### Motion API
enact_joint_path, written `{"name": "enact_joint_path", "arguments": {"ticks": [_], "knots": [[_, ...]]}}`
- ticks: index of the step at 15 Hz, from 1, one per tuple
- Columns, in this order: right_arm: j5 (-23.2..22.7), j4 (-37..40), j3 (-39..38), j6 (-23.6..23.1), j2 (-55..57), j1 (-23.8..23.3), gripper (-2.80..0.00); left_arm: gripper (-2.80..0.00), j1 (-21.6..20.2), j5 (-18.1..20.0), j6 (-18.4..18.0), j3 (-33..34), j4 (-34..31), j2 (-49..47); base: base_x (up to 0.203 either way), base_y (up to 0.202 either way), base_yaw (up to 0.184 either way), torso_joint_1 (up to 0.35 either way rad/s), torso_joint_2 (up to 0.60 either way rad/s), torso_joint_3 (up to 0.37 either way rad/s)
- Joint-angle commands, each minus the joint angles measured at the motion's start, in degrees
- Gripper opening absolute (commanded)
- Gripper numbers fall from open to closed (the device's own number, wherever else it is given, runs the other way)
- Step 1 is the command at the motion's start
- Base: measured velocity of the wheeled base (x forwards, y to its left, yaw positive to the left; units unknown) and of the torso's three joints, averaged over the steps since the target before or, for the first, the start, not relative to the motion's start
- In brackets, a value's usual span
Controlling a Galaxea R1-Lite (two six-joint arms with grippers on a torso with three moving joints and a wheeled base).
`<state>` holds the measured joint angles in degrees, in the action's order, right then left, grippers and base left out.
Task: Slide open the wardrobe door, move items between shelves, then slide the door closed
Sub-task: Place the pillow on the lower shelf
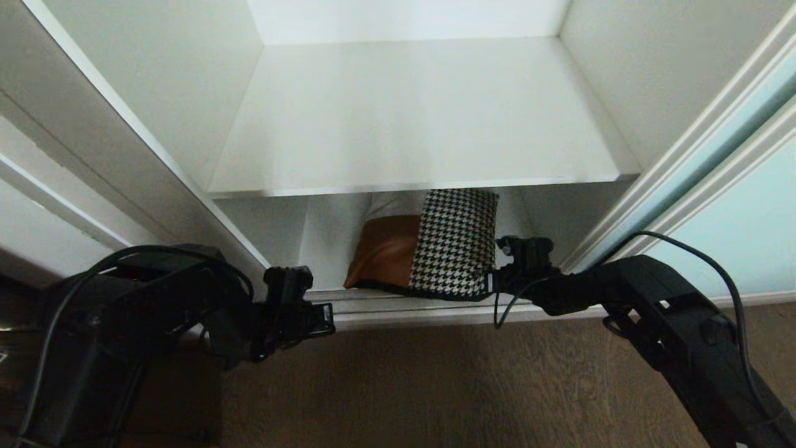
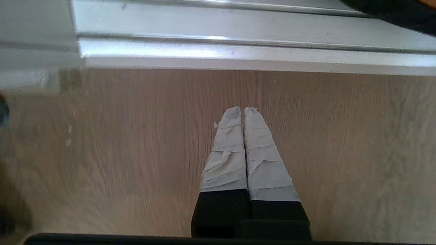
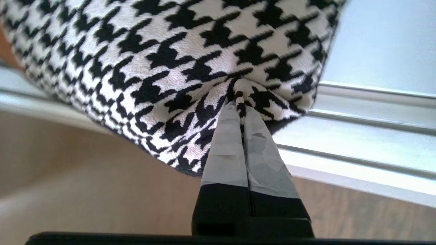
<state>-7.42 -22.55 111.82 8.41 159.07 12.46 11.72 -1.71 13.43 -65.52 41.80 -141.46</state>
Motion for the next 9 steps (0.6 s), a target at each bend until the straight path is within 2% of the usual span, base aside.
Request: {"name": "enact_joint_path", "arguments": {"ticks": [1,4,5,7,9], "knots": [[0.12,-0.66,-0.03,0.03,0.98,-0.25,-2.8,-2.8,-0.09,0.03,-2.6,0.52,3.51,-3.96,0.0,0.0,0.0,0.0,0.0,0.0],[0.12,-0.91,-0.03,0.13,1.06,-0.42,-2.8,-2.8,-0.04,-0.12,-3.86,1.28,8.89,-4.07,0.0,0.0,0.0,0.0,0.0,0.0],[0.12,-1.11,-0.03,0.3,1.06,-0.42,-2.8,-2.8,-0.03,-1.09,-5.3,1.9,11.0,-4.31,0.0,0.0,0.0,0.0,0.0,0.0],[0.12,-3.3,-0.11,0.54,1.17,-0.42,-2.8,-2.8,-0.04,-4.44,-12.19,2.87,12.81,-5.41,0.0,0.0,0.0,0.0,0.0,0.0],[0.56,-3.56,-0.12,0.47,1.5,-0.42,-2.8,-2.8,-0.14,-5.07,-10.64,2.07,16.87,-7.92,0.0,0.0,0.0,0.0,0.0,0.0]]}}
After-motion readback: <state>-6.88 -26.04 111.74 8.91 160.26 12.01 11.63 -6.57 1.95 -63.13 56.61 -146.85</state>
